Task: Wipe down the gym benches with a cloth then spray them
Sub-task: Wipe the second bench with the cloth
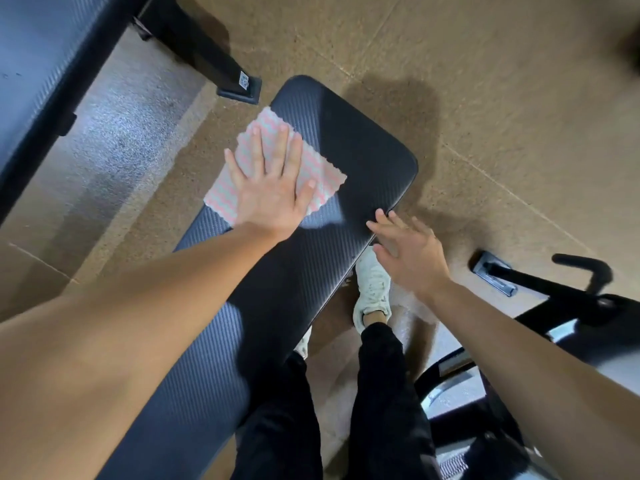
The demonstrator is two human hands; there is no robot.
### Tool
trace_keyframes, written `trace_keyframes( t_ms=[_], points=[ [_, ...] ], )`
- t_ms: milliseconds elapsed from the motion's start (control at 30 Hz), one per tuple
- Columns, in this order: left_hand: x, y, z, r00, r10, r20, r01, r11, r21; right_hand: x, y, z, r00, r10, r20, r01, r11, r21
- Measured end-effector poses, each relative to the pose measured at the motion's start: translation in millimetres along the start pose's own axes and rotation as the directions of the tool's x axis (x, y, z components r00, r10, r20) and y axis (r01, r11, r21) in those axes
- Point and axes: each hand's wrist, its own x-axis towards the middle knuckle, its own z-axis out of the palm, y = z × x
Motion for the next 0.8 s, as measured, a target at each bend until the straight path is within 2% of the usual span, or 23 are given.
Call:
trace_keyframes(
  t_ms=[100, 200, 333, 400, 667, 733, 800],
  points=[
    [-4, 11, 3, 1.0, 0.016, -0.007, -0.016, 1.0, 0.018, 12, 5, -17, 0.973, 0.176, -0.151, -0.129, 0.953, 0.274],
    [-19, 35, 7, 0.996, 0.085, 0.006, -0.085, 0.996, -0.026, 29, 9, -29, 0.94, 0.209, -0.269, -0.132, 0.951, 0.278],
    [-42, 85, 15, 0.946, 0.305, 0.111, -0.303, 0.952, -0.031, 53, 25, -33, 0.956, 0.203, -0.213, -0.126, 0.936, 0.328],
    [-47, 99, 19, 0.922, 0.364, 0.129, -0.368, 0.93, 0.001, 59, 30, -34, 0.96, 0.223, -0.167, -0.152, 0.921, 0.358],
    [-11, 98, 10, 0.923, 0.372, 0.1, -0.374, 0.927, 0.004, 71, 49, -54, 0.978, 0.206, -0.041, -0.166, 0.881, 0.444],
    [15, 98, 3, 0.945, 0.315, 0.089, -0.317, 0.948, 0.007, 74, 53, -58, 0.981, 0.193, -0.011, -0.166, 0.87, 0.464],
    [44, 93, -5, 0.986, 0.16, 0.044, -0.159, 0.987, -0.021, 76, 55, -60, 0.984, 0.178, 0.017, -0.163, 0.857, 0.489]
  ],
)
